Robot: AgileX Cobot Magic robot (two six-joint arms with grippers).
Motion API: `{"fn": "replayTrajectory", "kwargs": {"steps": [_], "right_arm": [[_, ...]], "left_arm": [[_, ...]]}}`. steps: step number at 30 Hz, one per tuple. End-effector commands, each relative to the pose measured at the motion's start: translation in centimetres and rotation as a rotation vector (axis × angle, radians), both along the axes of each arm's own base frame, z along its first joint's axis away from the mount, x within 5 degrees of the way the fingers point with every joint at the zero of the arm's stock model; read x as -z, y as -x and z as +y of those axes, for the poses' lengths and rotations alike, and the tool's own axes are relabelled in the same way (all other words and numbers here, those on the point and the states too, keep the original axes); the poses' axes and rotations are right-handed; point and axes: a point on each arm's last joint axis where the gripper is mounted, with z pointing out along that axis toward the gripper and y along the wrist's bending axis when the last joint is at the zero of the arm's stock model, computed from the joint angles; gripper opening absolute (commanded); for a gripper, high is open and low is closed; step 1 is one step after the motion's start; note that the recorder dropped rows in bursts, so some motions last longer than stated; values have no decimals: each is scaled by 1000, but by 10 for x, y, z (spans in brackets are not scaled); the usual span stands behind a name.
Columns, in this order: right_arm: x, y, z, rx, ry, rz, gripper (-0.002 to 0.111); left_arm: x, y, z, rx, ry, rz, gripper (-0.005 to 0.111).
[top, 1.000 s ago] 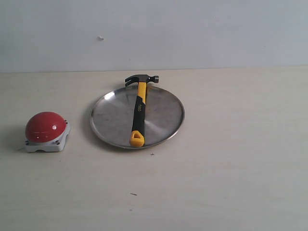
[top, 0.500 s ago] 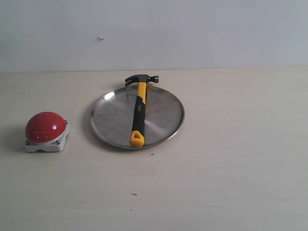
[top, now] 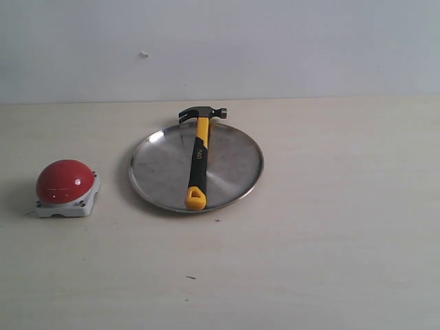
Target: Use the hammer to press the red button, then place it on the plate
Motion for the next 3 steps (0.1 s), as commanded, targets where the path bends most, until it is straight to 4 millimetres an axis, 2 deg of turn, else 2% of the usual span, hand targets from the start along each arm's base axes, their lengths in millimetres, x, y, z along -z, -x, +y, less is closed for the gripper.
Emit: {"fn": "replayTrajectory", "kwargs": {"steps": [1,3], "right_arm": [[0,0,0,5,2,-9,0],[0,0,0,5,2,-9,0]], "left_arm": [[0,0,0,-3,16,-7,0],[0,0,0,-3,16,-7,0]]}}
